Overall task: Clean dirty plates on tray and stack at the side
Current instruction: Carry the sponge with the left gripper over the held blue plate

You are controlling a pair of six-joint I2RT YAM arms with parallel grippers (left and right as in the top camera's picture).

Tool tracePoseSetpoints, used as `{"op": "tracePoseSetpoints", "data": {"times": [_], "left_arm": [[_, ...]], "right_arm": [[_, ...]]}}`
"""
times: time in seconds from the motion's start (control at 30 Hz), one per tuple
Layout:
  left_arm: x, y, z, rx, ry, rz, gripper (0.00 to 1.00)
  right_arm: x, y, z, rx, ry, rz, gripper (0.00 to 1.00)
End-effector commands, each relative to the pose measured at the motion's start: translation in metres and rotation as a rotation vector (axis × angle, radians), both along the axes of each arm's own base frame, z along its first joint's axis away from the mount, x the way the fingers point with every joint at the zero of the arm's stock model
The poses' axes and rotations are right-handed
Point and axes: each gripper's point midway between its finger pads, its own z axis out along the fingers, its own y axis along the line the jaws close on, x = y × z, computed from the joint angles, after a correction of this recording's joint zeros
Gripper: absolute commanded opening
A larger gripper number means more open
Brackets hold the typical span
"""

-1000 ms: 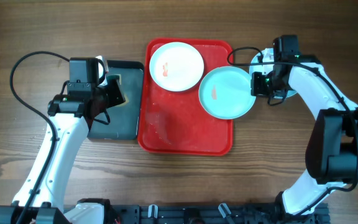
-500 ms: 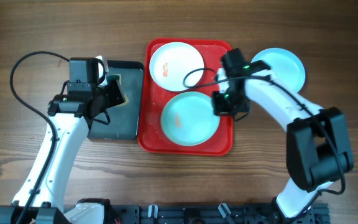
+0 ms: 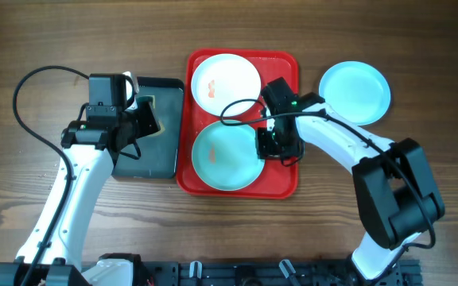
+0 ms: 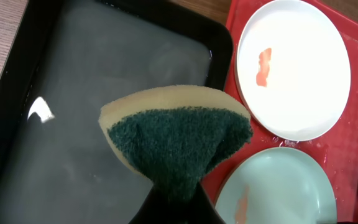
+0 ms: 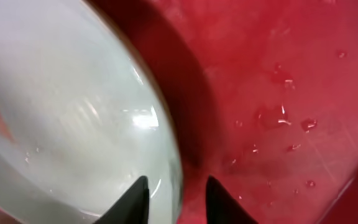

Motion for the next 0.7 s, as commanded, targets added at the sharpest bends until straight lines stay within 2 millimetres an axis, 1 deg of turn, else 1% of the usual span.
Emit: {"op": "tracePoseSetpoints", "data": {"times": [0.0, 0.07, 0.1, 0.17, 0.4, 0.53, 0.6, 0.63, 0.67], "left_arm": [[0.0, -0.003, -0.002, 0.0, 0.0, -0.026, 0.04], [0.0, -0.003, -0.002, 0.0, 0.001, -0.027, 0.04], [0.0, -0.003, -0.002, 0.0, 0.001, -0.027, 0.04], [-0.001, -0.003, -0.002, 0.0, 0.002, -0.027, 0.04], [0.0, -0.003, -0.002, 0.0, 0.001, -0.027, 0.04], [-0.001, -0.003, -0.002, 0.0, 0.002, -0.027, 0.04], [-0.001, -0.003, -0.002, 0.0, 0.004, -0.027, 0.04], [-0.002, -0.003, -0.003, 0.0, 0.009, -0.027, 0.04], [-0.004, -0.003, -0.004, 0.0, 0.016, -0.027, 0.04]], "right_arm": [[0.033, 0.0, 0.011, -0.027, -0.145, 0.086, 0.33], [0.045, -0.001, 0.01, -0.044, -0.2, 0.101, 0.32], [0.049, 0.001, 0.01, -0.035, -0.225, 0.133, 0.29], [0.053, 0.004, 0.01, -0.026, -0.257, 0.162, 0.27], [0.048, 0.003, -0.004, -0.02, -0.259, 0.162, 0.26], [0.049, 0.005, -0.004, -0.01, -0.266, 0.163, 0.22], [0.049, 0.005, -0.004, -0.01, -0.267, 0.162, 0.18], [0.05, 0.004, -0.004, -0.01, -0.265, 0.153, 0.1], [0.05, 0.005, -0.004, -0.01, -0.265, 0.152, 0.04]]}}
